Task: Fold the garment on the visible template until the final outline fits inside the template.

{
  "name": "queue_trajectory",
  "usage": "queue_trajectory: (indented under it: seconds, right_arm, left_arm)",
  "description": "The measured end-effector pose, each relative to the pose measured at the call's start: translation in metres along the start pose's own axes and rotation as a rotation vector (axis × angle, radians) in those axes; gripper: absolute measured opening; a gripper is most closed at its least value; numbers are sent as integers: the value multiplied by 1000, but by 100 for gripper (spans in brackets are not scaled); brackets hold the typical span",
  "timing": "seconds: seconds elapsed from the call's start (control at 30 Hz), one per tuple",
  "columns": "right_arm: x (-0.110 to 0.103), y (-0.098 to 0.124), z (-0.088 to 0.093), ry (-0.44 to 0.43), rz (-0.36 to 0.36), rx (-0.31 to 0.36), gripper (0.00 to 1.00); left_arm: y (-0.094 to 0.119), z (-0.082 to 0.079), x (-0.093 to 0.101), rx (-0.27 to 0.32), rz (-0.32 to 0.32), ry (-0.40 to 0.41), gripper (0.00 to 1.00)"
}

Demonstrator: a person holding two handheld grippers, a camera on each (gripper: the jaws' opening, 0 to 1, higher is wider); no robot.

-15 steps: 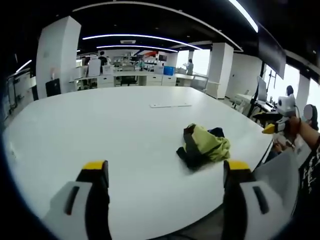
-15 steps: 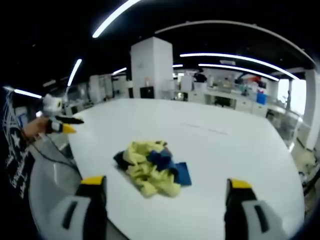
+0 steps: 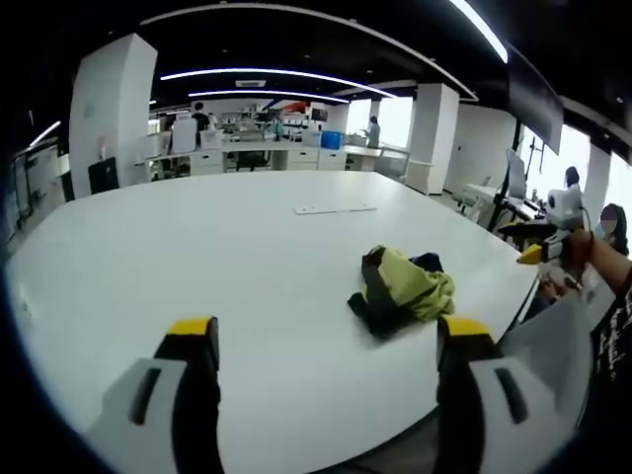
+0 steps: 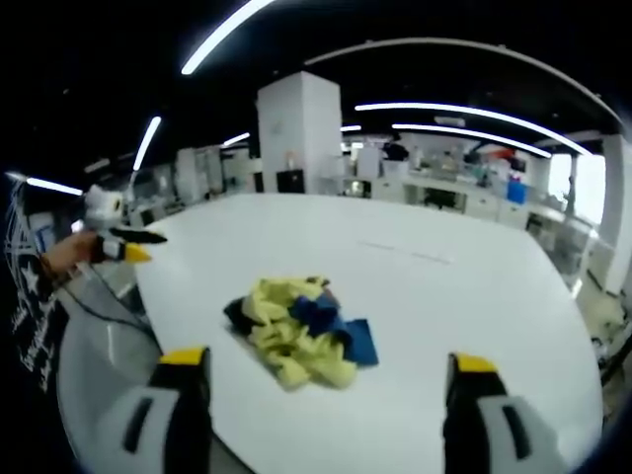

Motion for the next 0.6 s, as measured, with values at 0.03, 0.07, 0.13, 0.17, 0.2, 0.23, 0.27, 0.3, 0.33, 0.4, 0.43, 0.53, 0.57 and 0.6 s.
queue_trajectory:
  seconds: [0.03,0.07,0.13,0.17,0.2,0.23,0.27,0.3,0.33,0.4,0.43,0.53,0.57,0.6]
  right_arm:
    - [0,0,0,1,0,0,99]
    - [1,-1,-1,2,0,2,99]
    - [2,-3,-2,1,0,3,99]
    - [2,-3,-2,1,0,4,99]
    - [2,-3,-2,2,0,3,96]
    - [3,-4,-2,4,3,0,93]
    - [4,-4,-2,6,6,2,90]
    - [6,-5,-3,5,11,6,90]
    - [7,-6,-4,4,12,8,90]
    - [8,-9,-5,6,7,6,89]
    - [8,-10,-5,10,8,5,88]
    - [10,-15,-7,11,4,4,87]
    - [11,-16,-7,12,1,5,86]
    - [11,-19,-8,18,-1,6,86]
  left_arm:
    - [-1,-1,1,4,3,4,88]
    - [-3,-2,3,8,18,11,87]
    - [-5,-3,7,4,39,14,85]
    - [-7,-4,7,5,41,11,85]
    - [-8,-5,8,4,43,6,85]
    - [-9,-5,10,-1,47,-2,85]
    - [-10,-5,10,-6,51,-4,84]
    - [-12,-5,10,-9,55,-8,84]
    - [-13,-4,10,-12,60,-12,84]
    - [-16,-3,11,-25,71,-22,83]
    - [-18,-3,12,-28,76,-28,83]
    - [-26,-6,13,-40,93,-53,81]
    - [-27,-6,14,-41,97,-58,80]
    - [-31,-7,16,-43,111,-70,79]
Point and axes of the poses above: the point that each gripper's makers call its tool centre point, and the gripper's own axes: y roughly backward along the fingers, x roughly to its right, z roughly out of its underside, the point moved 2 cm from there along y, roughly backward along the fingers, and after that the axes turned 1 degree about x, right-handed, at the moved point
